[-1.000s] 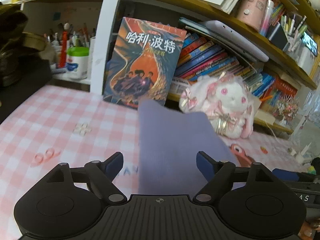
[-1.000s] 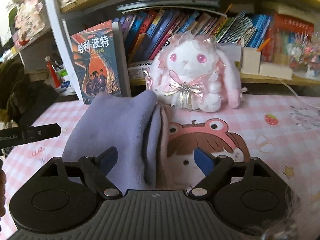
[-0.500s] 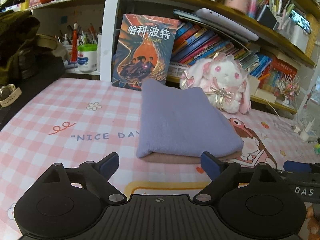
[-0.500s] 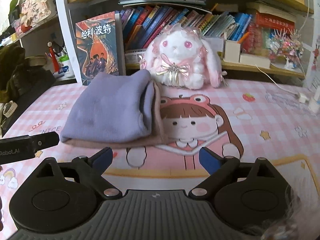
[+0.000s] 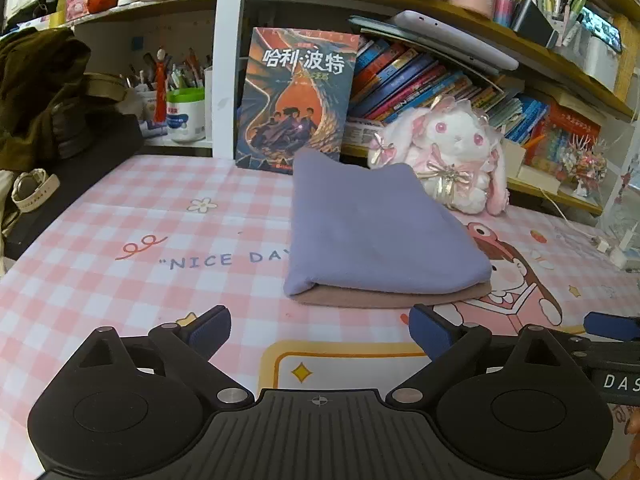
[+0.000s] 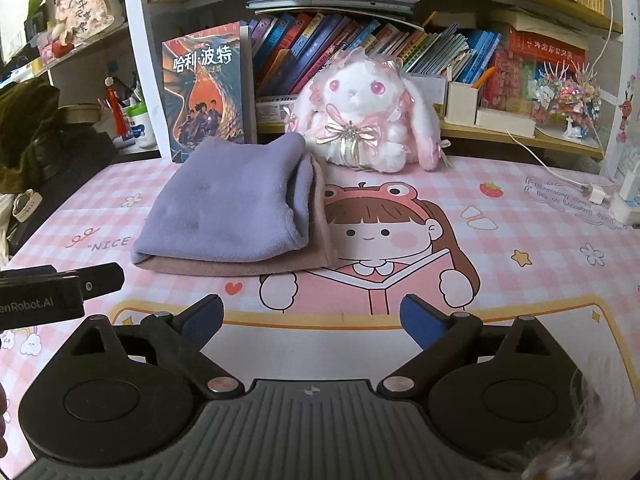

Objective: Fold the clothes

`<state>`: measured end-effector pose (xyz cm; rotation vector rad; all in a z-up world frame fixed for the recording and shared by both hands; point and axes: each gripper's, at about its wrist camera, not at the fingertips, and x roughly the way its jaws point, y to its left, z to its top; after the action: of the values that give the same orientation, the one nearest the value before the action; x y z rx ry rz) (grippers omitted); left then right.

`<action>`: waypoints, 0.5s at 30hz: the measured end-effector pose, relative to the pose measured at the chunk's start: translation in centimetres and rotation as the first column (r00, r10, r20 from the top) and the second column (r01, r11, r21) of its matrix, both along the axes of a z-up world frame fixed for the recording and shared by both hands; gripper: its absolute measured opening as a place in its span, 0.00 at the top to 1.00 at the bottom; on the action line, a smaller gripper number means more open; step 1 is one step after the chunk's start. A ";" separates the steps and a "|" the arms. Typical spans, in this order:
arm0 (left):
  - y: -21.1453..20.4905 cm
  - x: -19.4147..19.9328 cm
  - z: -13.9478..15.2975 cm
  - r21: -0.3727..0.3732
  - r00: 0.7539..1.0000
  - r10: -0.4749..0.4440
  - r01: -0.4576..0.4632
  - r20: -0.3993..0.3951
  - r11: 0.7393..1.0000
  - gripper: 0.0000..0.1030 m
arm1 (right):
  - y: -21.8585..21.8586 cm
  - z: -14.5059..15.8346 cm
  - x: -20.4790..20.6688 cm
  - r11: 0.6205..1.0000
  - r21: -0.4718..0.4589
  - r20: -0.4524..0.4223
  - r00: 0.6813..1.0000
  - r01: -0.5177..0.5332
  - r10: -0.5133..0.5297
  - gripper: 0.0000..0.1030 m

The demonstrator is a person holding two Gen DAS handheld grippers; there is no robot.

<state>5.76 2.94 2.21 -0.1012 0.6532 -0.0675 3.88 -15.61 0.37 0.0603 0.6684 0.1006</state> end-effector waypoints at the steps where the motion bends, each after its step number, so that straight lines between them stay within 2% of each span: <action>1: 0.0 -0.1 0.0 0.000 1.000 -0.002 0.002 0.000 1.000 0.06 | 0.1 0.0 0.0 1.000 0.000 0.000 1.000 -0.001 0.001 0.07; 15: 0.2 -0.1 -0.4 0.013 1.000 -0.005 0.005 -0.027 1.000 0.05 | 0.8 -0.2 0.2 1.000 -0.004 -0.019 1.000 -0.002 0.002 0.05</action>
<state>5.66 3.15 1.84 -0.0883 0.6806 -0.0667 4.09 -14.77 0.15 0.0564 0.6879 0.1006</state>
